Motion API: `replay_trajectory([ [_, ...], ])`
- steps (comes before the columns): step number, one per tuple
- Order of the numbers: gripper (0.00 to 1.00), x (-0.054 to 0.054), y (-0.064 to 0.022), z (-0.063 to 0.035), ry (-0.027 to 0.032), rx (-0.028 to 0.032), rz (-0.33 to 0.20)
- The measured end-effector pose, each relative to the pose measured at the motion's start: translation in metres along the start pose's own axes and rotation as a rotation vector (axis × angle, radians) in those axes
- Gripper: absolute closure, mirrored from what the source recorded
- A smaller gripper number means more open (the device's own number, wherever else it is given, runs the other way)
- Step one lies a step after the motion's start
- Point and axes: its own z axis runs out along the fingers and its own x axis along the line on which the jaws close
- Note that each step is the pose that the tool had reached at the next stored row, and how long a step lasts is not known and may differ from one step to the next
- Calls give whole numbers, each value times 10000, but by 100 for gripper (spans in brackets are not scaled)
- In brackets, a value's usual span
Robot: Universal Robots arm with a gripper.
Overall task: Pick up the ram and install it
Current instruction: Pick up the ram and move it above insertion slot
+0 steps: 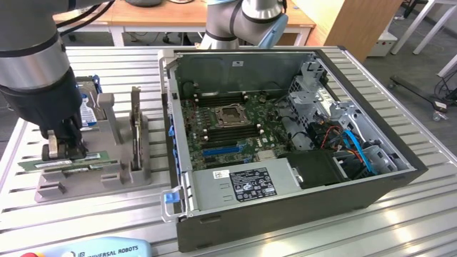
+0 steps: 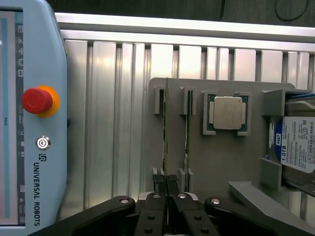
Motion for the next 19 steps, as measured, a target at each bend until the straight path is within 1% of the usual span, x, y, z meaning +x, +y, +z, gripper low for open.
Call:
replay_trajectory([
  [10, 89, -9, 12, -296, -1, 8, 6],
  [19, 89, -17, 25, -597, 0, 19, 11],
])
